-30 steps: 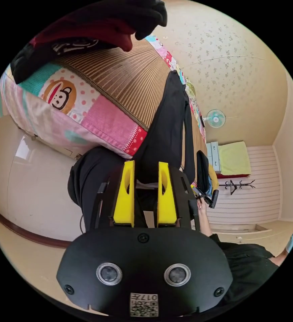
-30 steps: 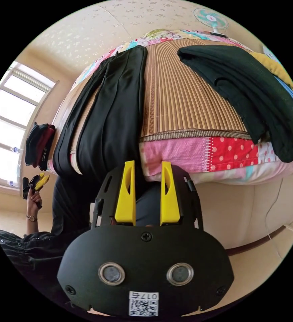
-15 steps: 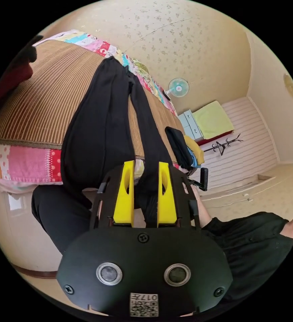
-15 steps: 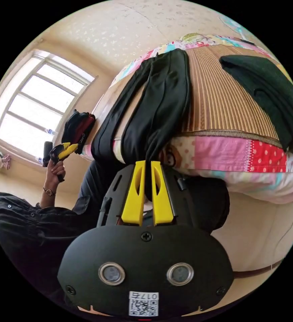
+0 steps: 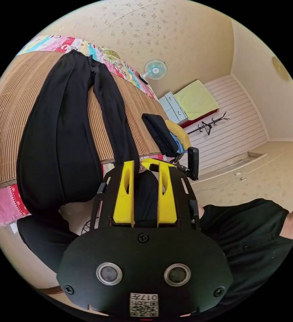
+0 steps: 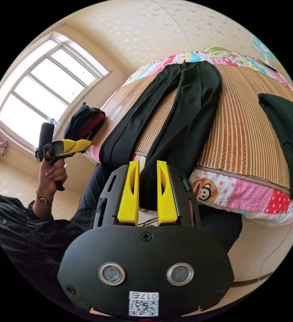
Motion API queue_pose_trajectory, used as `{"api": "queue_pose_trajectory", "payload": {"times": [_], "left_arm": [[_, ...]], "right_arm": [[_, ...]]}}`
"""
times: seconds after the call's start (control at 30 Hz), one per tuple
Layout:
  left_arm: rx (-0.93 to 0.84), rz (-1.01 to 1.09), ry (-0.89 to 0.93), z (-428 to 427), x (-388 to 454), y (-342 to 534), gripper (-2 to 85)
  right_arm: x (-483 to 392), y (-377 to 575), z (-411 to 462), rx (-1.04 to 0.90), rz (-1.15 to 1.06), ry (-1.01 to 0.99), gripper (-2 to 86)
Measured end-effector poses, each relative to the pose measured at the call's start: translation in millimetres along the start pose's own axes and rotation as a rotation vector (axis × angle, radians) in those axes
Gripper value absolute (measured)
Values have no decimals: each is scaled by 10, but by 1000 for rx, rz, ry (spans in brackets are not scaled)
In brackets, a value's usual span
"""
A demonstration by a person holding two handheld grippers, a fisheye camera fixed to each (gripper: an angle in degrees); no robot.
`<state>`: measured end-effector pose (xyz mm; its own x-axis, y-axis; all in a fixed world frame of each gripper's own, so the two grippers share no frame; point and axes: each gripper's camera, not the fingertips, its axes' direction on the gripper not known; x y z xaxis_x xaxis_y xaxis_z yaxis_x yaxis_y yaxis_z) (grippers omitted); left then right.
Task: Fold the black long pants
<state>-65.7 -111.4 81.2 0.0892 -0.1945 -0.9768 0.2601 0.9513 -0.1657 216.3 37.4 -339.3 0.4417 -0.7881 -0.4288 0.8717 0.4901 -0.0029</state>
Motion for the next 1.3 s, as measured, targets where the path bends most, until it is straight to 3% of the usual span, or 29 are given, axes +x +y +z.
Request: {"api": "queue_pose_trajectory", "payload": {"times": [0.27,0.5,0.57,0.7,0.8,1.0,1.3], "left_arm": [[-95,-8,16,520,-274,82,122],[-337,45,-107,1250,-524,117,93],[-321,66,-81,1221,-470,195,37],[-140,164,57,795,-245,392,10],[-73,141,168,540,-283,474,5],[-44,164,186,246,-341,480,3],[-76,136,269,164,-641,452,0]], "right_arm": [[80,239,58,-24,71,-148,100],[297,561,-92,-27,128,-186,92],[366,677,-182,-27,146,-158,91],[615,798,-436,10,194,-141,93],[838,428,-575,11,186,-132,102],[1264,-1081,-544,84,114,-99,117],[2412,-2754,350,165,394,-58,126]]}}
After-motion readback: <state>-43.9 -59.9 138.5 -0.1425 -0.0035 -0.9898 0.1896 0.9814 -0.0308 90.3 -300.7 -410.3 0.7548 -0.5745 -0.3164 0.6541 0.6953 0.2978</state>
